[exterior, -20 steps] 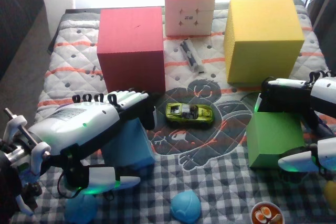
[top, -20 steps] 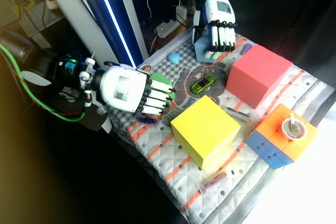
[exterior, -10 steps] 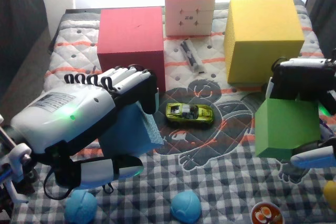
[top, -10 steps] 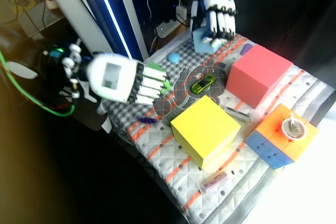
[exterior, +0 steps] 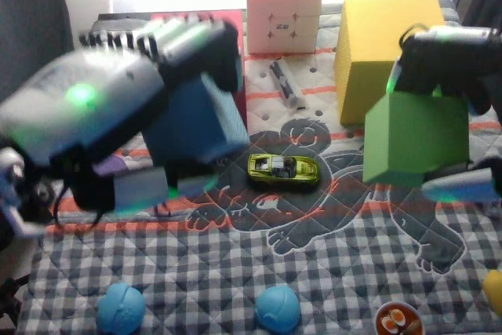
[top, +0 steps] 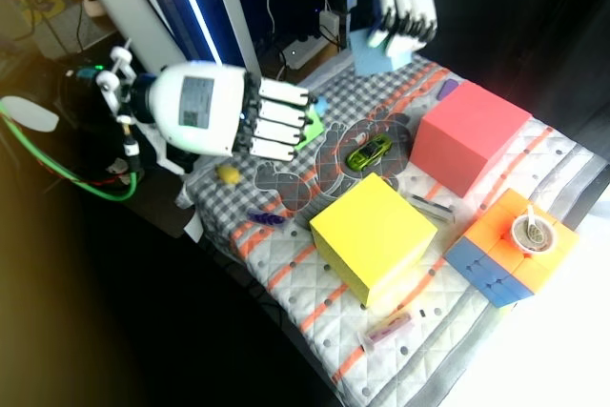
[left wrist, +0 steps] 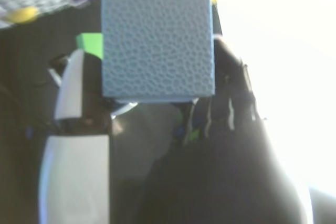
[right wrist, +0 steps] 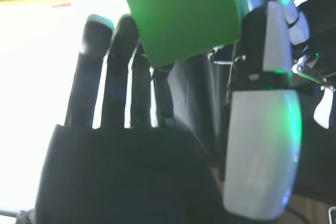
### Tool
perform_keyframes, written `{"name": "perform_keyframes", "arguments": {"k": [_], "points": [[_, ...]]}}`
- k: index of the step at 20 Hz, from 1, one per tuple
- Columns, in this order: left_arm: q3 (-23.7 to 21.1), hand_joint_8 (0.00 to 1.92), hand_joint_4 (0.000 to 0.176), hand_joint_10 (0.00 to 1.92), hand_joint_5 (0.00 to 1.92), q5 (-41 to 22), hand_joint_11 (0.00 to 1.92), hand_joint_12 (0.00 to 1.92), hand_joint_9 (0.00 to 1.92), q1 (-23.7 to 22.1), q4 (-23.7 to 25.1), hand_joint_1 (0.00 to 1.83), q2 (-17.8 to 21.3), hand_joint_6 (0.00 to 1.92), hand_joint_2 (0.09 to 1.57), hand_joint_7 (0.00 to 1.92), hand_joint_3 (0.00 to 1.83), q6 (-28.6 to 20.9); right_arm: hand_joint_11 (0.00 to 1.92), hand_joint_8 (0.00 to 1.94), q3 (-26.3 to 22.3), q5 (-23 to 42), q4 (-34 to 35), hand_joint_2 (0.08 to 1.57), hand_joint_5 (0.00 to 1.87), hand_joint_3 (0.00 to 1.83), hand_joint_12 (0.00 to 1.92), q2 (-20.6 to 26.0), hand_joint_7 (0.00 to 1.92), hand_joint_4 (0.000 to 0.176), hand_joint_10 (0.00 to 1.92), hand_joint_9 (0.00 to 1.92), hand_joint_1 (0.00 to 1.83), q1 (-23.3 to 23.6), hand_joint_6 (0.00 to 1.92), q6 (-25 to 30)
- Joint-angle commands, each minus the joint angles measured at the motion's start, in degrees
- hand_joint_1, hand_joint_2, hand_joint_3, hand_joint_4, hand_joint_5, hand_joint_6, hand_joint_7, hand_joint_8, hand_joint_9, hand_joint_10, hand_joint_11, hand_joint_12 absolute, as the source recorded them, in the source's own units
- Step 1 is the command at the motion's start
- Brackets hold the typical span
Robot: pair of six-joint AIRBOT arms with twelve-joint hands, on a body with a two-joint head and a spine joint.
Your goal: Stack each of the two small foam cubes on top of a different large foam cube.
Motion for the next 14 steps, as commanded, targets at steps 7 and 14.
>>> {"name": "perform_keyframes", "arguments": {"k": [7, 14], "points": [[4.33, 1.83, 0.053, 1.92, 0.07, 3.28, 0.2, 1.92, 0.1, -10.37, 0.4, 1.31, -0.65, 1.76, 1.17, 0.01, 0.0, -0.05, 0.92, 1.56, 4.18, -0.61, 0.88, 0.87, 0.23, 0.73, 1.92, -2.48, 0.78, 0.0, 1.84, 0.83, 1.36, 7.96, 1.69, 0.27], [9.22, 1.59, 0.013, 1.81, 0.21, 13.82, 0.73, 1.88, 0.51, -19.87, -1.02, 1.41, -3.17, 1.61, 1.07, 0.07, 0.0, 3.23, 0.74, 1.67, 8.49, -5.55, 1.88, 1.19, 0.43, 0.37, 1.92, -4.67, 0.69, 0.0, 1.92, 0.61, 1.1, 13.69, 1.75, 0.27]]}}
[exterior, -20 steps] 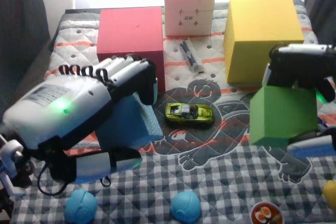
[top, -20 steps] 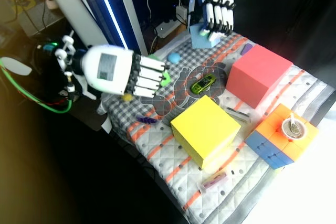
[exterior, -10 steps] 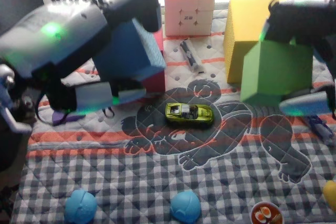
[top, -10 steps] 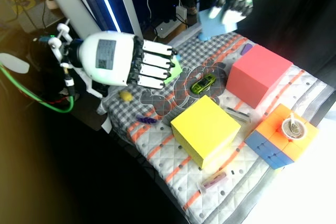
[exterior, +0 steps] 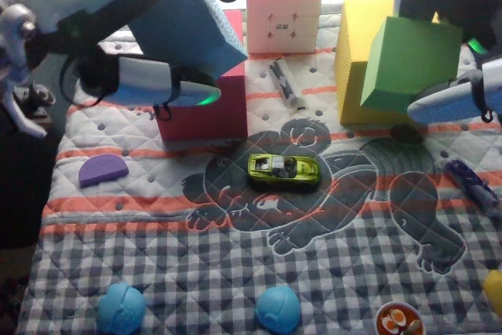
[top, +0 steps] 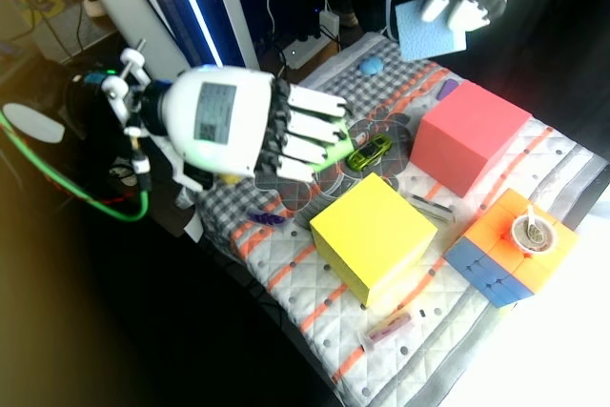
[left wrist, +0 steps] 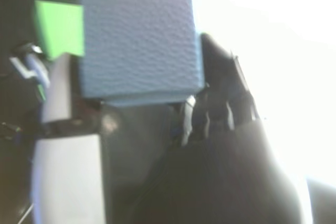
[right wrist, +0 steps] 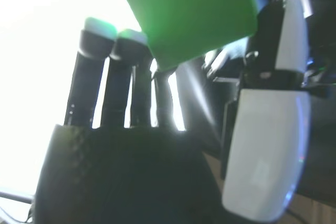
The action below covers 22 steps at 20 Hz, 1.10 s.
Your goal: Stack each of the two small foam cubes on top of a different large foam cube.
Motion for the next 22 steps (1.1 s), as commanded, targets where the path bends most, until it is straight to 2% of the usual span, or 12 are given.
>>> {"name": "perform_keyframes", "arguments": {"k": [1, 2, 3, 6, 7, 9, 10, 12, 14, 16, 19, 22], "points": [[0.55, 1.54, 0.014, 1.77, 0.17, -5.07, 0.74, 1.85, 0.52, -2.39, 0.12, 1.38, -0.62, 1.63, 1.08, 0.07, 0.0, 1.64, 0.61, 1.68, 0.4, 5.84, 1.1, 1.26, 0.41, 0.25, 1.92, 0.1, 0.66, 0.0, 1.92, 0.53, 1.08, 1.43, 1.77, 0.31], [1.1, 1.44, 0.0, 1.73, 0.15, -3.76, 0.69, 1.85, 0.48, -3.94, -0.91, 1.37, -1.26, 1.56, 1.09, 0.09, 0.0, 3.77, 0.47, 1.67, 0.7, 5.21, 2.34, 1.31, 0.39, 0.16, 1.92, -0.13, 0.65, 0.0, 1.9, 0.49, 1.08, 2.4, 1.78, 0.31], [1.65, 1.34, 0.0, 1.7, 0.11, -3.18, 0.68, 1.83, 0.5, -4.8, -2.13, 1.32, -1.78, 1.46, 1.12, 0.05, 0.0, 5.59, 0.67, 1.67, 0.67, 4.45, 4.77, 1.33, 0.39, 0.13, 1.92, -0.56, 0.64, 0.0, 1.92, 0.58, 1.07, 3.51, 1.8, 0.31], [3.73, 1.37, 0.0, 1.67, 0.09, -1.89, 0.61, 1.82, 0.5, -6.55, -4.6, 1.35, -2.68, 1.37, 1.1, 0.07, 0.0, 6.6, 0.76, 1.64, 1.14, 1.5, 7.85, 1.34, 0.42, 0.1, 1.92, -1.93, 0.63, 0.0, 1.9, 0.61, 1.07, 8.11, 1.79, 0.31], [4.54, 1.39, 0.0, 1.68, 0.05, -1.2, 0.58, 1.85, 0.46, -7.19, -5.29, 1.36, -3.07, 1.4, 1.11, 0.08, 0.0, 6.6, 0.76, 1.59, 1.69, 0.67, 8.51, 1.29, 0.39, 0.12, 1.92, -2.4, 0.6, 0.0, 1.74, 0.67, 1.24, 9.03, 1.77, 0.31], [5.82, 1.22, 0.0, 1.4, 0.03, 0.04, 0.63, 1.82, 0.76, -8.03, -6.28, 1.59, -3.76, 1.56, 1.12, 0.14, 0.01, 6.59, 0.73, 1.59, 3.06, -0.79, 9.39, 1.34, 0.4, 0.08, 1.92, -3.23, 0.63, 0.0, 1.76, 0.65, 1.11, 10.19, 1.81, 0.31], [6.18, 1.1, 0.0, 1.45, 0.09, 0.36, 0.58, 1.85, 0.52, -8.17, -6.46, 1.38, -4.04, 1.52, 1.12, 0.15, 0.01, 6.6, 0.82, 1.64, 3.73, -1.34, 10.12, 1.36, 0.41, 0.05, 1.92, -3.45, 0.62, 0.0, 1.83, 0.66, 1.07, 10.52, 1.8, 0.31], [6.82, 0.89, 0.0, 1.46, 0.11, 0.58, 0.54, 1.83, 0.4, -8.21, -7.5, 1.36, -4.79, 1.51, 1.12, 0.14, 0.0, 7.29, 0.93, 1.65, 4.87, -2.16, 13.27, 1.27, 0.39, 0.18, 1.92, -3.71, 0.57, 0.0, 1.78, 0.7, 1.24, 10.85, 1.74, 0.31], [7.31, 1.03, 0.0, 1.54, 0.15, 1.22, 0.6, 1.83, 0.46, -8.14, -10.31, 1.35, -5.81, 1.47, 1.11, 0.16, 0.0, 11.08, 0.92, 1.69, 5.11, -2.61, 15.77, 1.35, 0.42, 0.09, 1.92, -3.78, 0.61, 0.0, 1.88, 0.71, 1.06, 10.89, 1.76, 0.31], [7.31, 1.25, 0.0, 1.65, 0.06, 0.82, 0.33, 1.92, 0.24, -7.53, -12.64, 1.28, -6.93, 1.45, 1.13, 0.09, 0.0, 15.3, 0.77, 1.68, 5.38, -2.95, 17.01, 1.37, 0.42, 0.05, 1.92, -3.9, 0.6, 0.0, 1.9, 0.62, 1.05, 10.89, 1.79, 0.31], [8.52, 1.25, 0.0, 1.61, 0.08, 1.15, 0.23, 1.92, 0.19, -7.32, -14.5, 1.25, -7.8, 1.33, 1.14, 0.1, 0.0, 15.77, 0.82, 1.61, 7.14, -4.36, 18.55, 1.36, 0.46, 0.03, 1.92, -4.92, 0.62, 0.0, 1.92, 0.63, 1.07, 10.89, 1.78, 0.31], [9.73, 1.4, 0.016, 1.77, 0.11, 1.88, 0.38, 1.92, 0.24, -7.32, -16.06, 1.27, -8.09, 1.53, 1.13, 0.06, 0.0, 15.77, 0.76, 1.59, 8.76, -5.37, 21.16, 1.36, 0.46, 0.01, 1.92, -5.85, 0.65, 0.0, 1.87, 0.63, 1.08, 10.89, 1.76, 0.31]]}}
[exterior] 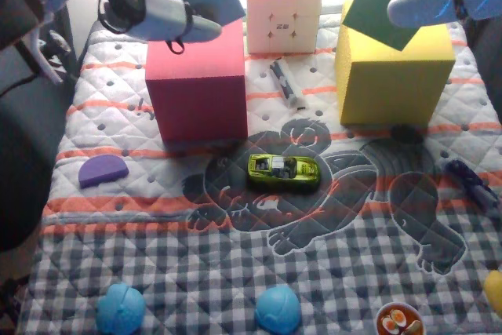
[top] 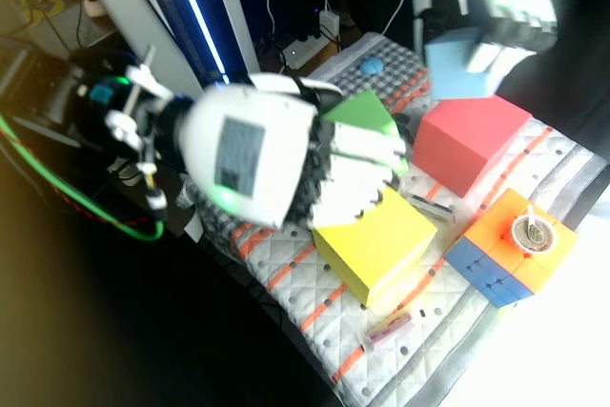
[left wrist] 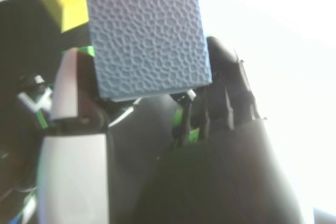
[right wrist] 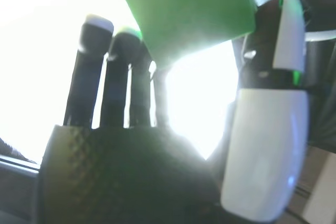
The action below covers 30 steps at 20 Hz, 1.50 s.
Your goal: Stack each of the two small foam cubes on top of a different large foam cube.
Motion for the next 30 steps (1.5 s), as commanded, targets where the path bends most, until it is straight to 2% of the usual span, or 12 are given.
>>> {"name": "perform_keyframes", "arguments": {"k": [1, 2, 6, 9, 10, 14, 17, 21, 25, 27, 28, 30], "points": [[0.24, 1.43, 0.023, 1.77, 0.1, -5.89, 0.35, 1.92, 0.23, -0.51, 0.42, 1.26, -0.18, 1.53, 1.13, 0.06, 0.0, -0.1, 0.77, 1.57, 0.03, 6.39, 3.61, 1.36, 0.46, 0.01, 1.92, 0.03, 0.65, 0.0, 1.86, 0.63, 1.08, 0.86, 1.75, 0.71], [0.48, 1.43, 0.032, 1.79, 0.1, -5.78, 0.32, 1.92, 0.19, -0.51, 0.0, 1.25, -0.24, 1.55, 1.14, 0.02, 0.0, -0.1, 0.73, 1.58, -0.03, 6.38, 6.81, 1.36, 0.46, 0.01, 1.92, -0.25, 0.64, 0.0, 1.86, 0.6, 1.08, 0.99, 1.75, 0.71], [1.61, 1.52, 0.0, 1.84, 0.12, -5.1, 0.31, 1.92, 0.19, -0.36, -2.02, 1.27, -0.93, 1.51, 1.14, 0.03, 0.0, 0.46, 0.83, 1.64, 0.97, 6.21, 14.1, 1.37, 0.44, 0.0, 1.92, -1.0, 0.64, 0.0, 1.89, 0.66, 1.08, 1.26, 1.72, 0.71], [1.81, 1.47, 0.006, 1.85, 0.09, -5.06, 0.32, 1.92, 0.15, 0.0, -6.95, 1.27, -1.97, 1.54, 1.14, 0.01, 0.0, 8.24, 0.81, 1.58, 2.24, 5.35, 15.82, 1.35, 0.44, 0.0, 1.92, -1.49, 0.71, 0.0, 1.83, 0.73, 1.12, 1.25, 1.69, 0.71], [1.79, 1.53, 0.023, 1.87, 0.1, -5.18, 0.34, 1.92, 0.17, 0.21, -7.26, 1.25, -2.17, 1.54, 1.14, 0.01, 0.0, 9.06, 0.76, 1.56, 2.27, 5.35, 16.22, 1.35, 0.45, 0.0, 1.92, -1.45, 0.7, 0.0, 1.81, 0.69, 1.11, 1.25, 1.7, 0.71], [1.85, 1.56, 0.012, 1.85, 0.07, -5.33, 0.33, 1.92, 0.16, 0.68, -7.63, 1.27, -2.12, 1.53, 1.14, 0.0, 0.0, 9.07, 0.66, 1.52, 2.33, 4.93, 17.13, 1.35, 0.47, 0.0, 1.92, -1.03, 0.69, 0.0, 1.71, 0.62, 1.1, 1.13, 1.73, 0.71], [1.98, 1.57, 0.0, 1.87, 0.08, -5.33, 0.37, 1.92, 0.19, 0.82, -7.91, 1.27, -2.11, 1.51, 1.14, 0.0, 0.0, 9.08, 0.64, 1.55, 1.35, 4.95, 25.24, 1.35, 0.45, 0.0, 1.92, -0.99, 0.7, 0.0, 1.71, 0.62, 1.11, 1.16, 1.7, 0.71], [2.15, 1.58, 0.0, 1.92, 0.05, -5.33, 0.39, 1.92, 0.16, 1.18, -8.66, 1.29, -2.09, 1.55, 1.15, 0.0, 0.0, 9.08, 0.85, 1.5, 1.04, 4.94, 27.66, 1.3, 0.52, 0.0, 1.91, -0.99, 0.8, 0.0, 1.7, 0.81, 1.18, 1.14, 1.52, 0.71], [2.15, 1.41, 0.023, 1.82, 0.02, -5.57, 0.29, 1.92, 0.13, 1.39, -8.72, 1.28, -2.1, 1.56, 1.14, 0.0, 0.0, 9.08, 0.81, 1.49, 0.78, 5.11, 27.94, 1.28, 0.52, 0.0, 1.91, -0.54, 0.81, 0.0, 1.65, 0.79, 1.2, 0.82, 1.5, 0.71], [2.15, 1.35, 0.017, 1.79, 0.0, -5.62, 0.27, 1.92, 0.11, 1.51, -8.83, 1.26, -2.09, 1.53, 1.15, 0.0, 0.0, 9.08, 0.74, 1.49, 0.77, 5.26, 27.99, 1.3, 0.48, 0.01, 1.9, -0.52, 0.76, 0.0, 1.59, 0.74, 1.18, 0.66, 1.58, 0.71], [2.21, 1.49, 0.0, 1.88, 0.01, -5.68, 0.36, 1.92, 0.16, 1.65, -8.99, 1.27, -2.07, 1.55, 1.14, 0.0, 0.0, 9.08, 0.73, 1.46, 0.77, 5.29, 28.09, 1.28, 0.48, 0.0, 1.85, -0.37, 0.73, 0.0, 1.53, 0.78, 1.3, 0.49, 1.55, 0.71], [2.29, 1.52, 0.0, 1.89, 0.02, -5.69, 0.35, 1.92, 0.15, 1.74, -9.11, 1.28, -2.07, 1.54, 1.14, 0.0, 0.0, 9.08, 0.76, 1.51, 0.64, 5.36, 28.3, 1.31, 0.47, 0.0, 1.9, 0.11, 0.75, 0.0, 1.61, 0.76, 1.18, 0.27, 1.59, 0.71]]}}
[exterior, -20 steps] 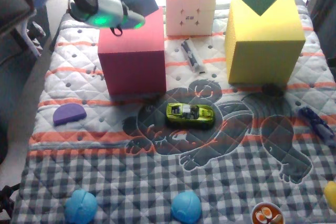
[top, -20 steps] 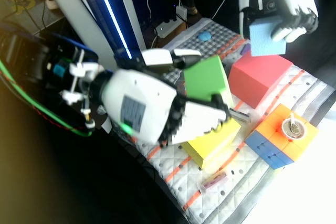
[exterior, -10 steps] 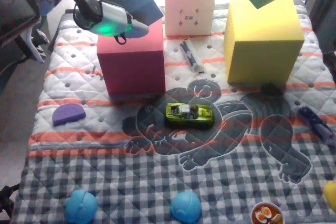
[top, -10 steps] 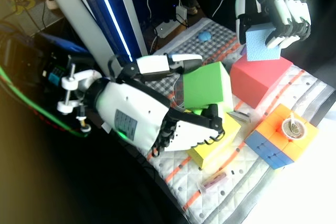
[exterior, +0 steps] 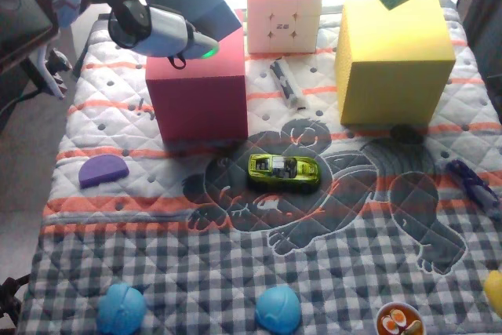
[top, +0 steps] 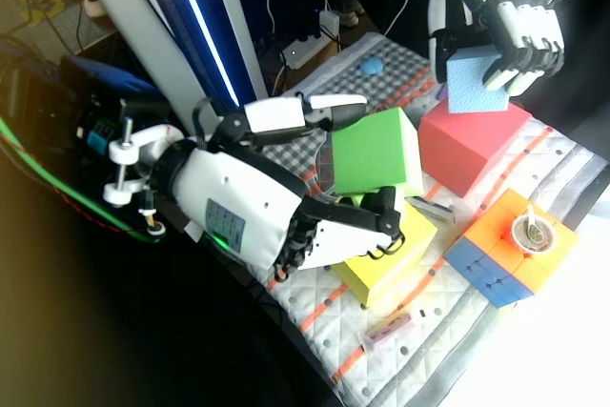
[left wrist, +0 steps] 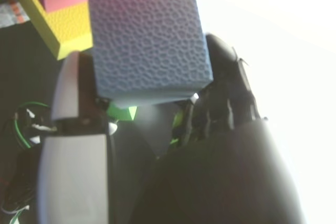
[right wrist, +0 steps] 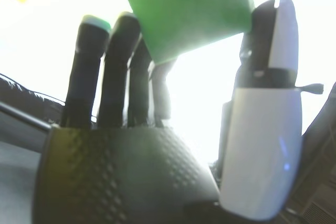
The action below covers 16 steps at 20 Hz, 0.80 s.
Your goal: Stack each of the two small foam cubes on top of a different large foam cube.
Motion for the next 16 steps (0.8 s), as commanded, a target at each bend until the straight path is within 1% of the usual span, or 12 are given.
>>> {"name": "perform_keyframes", "arguments": {"k": [1, 2, 5, 6, 9, 10, 11, 12, 13, 14, 15, 16], "points": [[0.33, 1.59, 0.011, 1.9, 0.02, -5.63, 0.36, 1.92, 0.16, -0.45, 0.97, 1.26, 0.2, 1.56, 1.15, 0.0, 0.0, -0.08, 0.84, 1.52, -0.1, 5.35, -0.28, 1.32, 0.49, 0.0, 1.92, 1.0, 0.74, 0.0, 1.72, 0.74, 1.14, 0.23, 1.6, 0.73], [0.33, 1.61, 0.0, 1.91, 0.03, -5.67, 0.34, 1.92, 0.16, -0.43, 0.97, 1.28, 0.22, 1.56, 1.14, 0.0, 0.0, -0.08, 0.84, 1.51, -0.2, 5.5, -0.03, 1.31, 0.51, 0.0, 1.92, 1.35, 0.75, 0.0, 1.73, 0.72, 1.14, 0.02, 1.59, 0.73], [0.33, 1.68, 0.0, 1.92, 0.04, -5.85, 0.39, 1.92, 0.19, -0.28, 0.95, 1.3, 0.23, 1.55, 1.13, 0.0, 0.0, -0.08, 0.78, 1.52, -0.22, 5.81, 0.58, 1.31, 0.51, 0.0, 1.92, 1.95, 0.73, 0.0, 1.73, 0.68, 1.13, -0.63, 1.59, 0.73], [0.33, 1.67, 0.0, 1.92, 0.03, -5.85, 0.4, 1.92, 0.17, -0.24, 0.94, 1.26, 0.23, 1.56, 1.14, 0.0, 0.0, -0.08, 0.84, 1.53, -0.22, 5.93, 0.61, 1.31, 0.51, 0.0, 1.92, 1.97, 0.74, 0.0, 1.77, 0.72, 1.14, -0.75, 1.57, 0.73], [0.43, 1.59, 0.0, 1.9, 0.02, -5.87, 0.32, 1.92, 0.13, -0.18, 0.71, 1.28, 0.14, 1.58, 1.14, 0.0, 0.0, -0.08, 0.86, 1.51, -0.04, 6.0, 0.92, 1.31, 0.49, 0.0, 1.92, 1.96, 0.75, 0.0, 1.74, 0.74, 1.14, -1.0, 1.59, 0.73], [0.5, 1.62, 0.008, 1.92, 0.01, -5.87, 0.35, 1.92, 0.16, -0.15, 0.69, 1.25, 0.04, 1.57, 1.14, 0.0, 0.0, -0.08, 0.86, 1.5, 0.05, 5.99, 1.1, 1.31, 0.5, 0.0, 1.92, 1.96, 0.76, 0.0, 1.71, 0.74, 1.15, -1.18, 1.58, 0.73], [0.6, 1.61, 0.0, 1.9, 0.02, -5.87, 0.39, 1.92, 0.19, -0.09, 0.66, 1.25, -0.14, 1.58, 1.14, 0.0, 0.0, -0.08, 0.84, 1.46, 0.25, 5.98, 1.53, 1.31, 0.5, 0.0, 1.92, 1.95, 0.77, 0.0, 1.67, 0.73, 1.15, -1.44, 1.61, 0.73], [0.67, 1.62, 0.0, 1.9, 0.02, -5.87, 0.38, 1.92, 0.19, -0.05, 0.59, 1.25, -0.25, 1.59, 1.14, 0.0, 0.0, -0.08, 0.84, 1.45, 0.39, 5.95, 1.83, 1.31, 0.49, 0.0, 1.92, 1.9, 0.77, 0.0, 1.66, 0.75, 1.15, -1.59, 1.62, 0.73], [0.76, 1.66, 0.017, 1.92, 0.02, -5.87, 0.35, 1.92, 0.16, 0.02, 0.52, 1.24, -0.34, 1.61, 1.15, 0.0, 0.0, -0.08, 0.77, 1.47, 0.5, 5.91, 1.94, 1.32, 0.48, 0.0, 1.92, 1.78, 0.75, 0.0, 1.61, 0.71, 1.13, -1.82, 1.65, 0.73], [0.84, 1.67, 0.025, 1.92, 0.04, -5.87, 0.36, 1.92, 0.16, 0.08, 0.42, 1.23, -0.41, 1.6, 1.14, 0.0, 0.0, -0.08, 0.77, 1.45, 0.53, 5.91, 1.94, 1.32, 0.47, 0.0, 1.91, 1.59, 0.75, 0.0, 1.58, 0.72, 1.14, -1.96, 1.66, 0.73], [0.91, 1.66, 0.006, 1.92, 0.03, -5.86, 0.34, 1.92, 0.16, 0.1, 0.28, 1.17, -0.47, 1.56, 1.15, 0.01, 0.0, -0.08, 0.76, 1.43, 0.53, 5.77, 1.94, 1.32, 0.48, 0.0, 1.88, 1.37, 0.75, 0.0, 1.52, 0.72, 1.14, -1.97, 1.66, 0.73], [0.97, 1.62, 0.002, 1.89, 0.03, -5.86, 0.32, 1.92, 0.16, 0.16, 0.23, 1.12, -0.55, 1.5, 1.16, 0.02, 0.01, -0.08, 0.76, 1.41, 0.53, 5.75, 1.94, 1.31, 0.5, 0.0, 1.86, 1.1, 0.77, 0.0, 1.49, 0.72, 1.15, -1.97, 1.63, 0.73]]}}
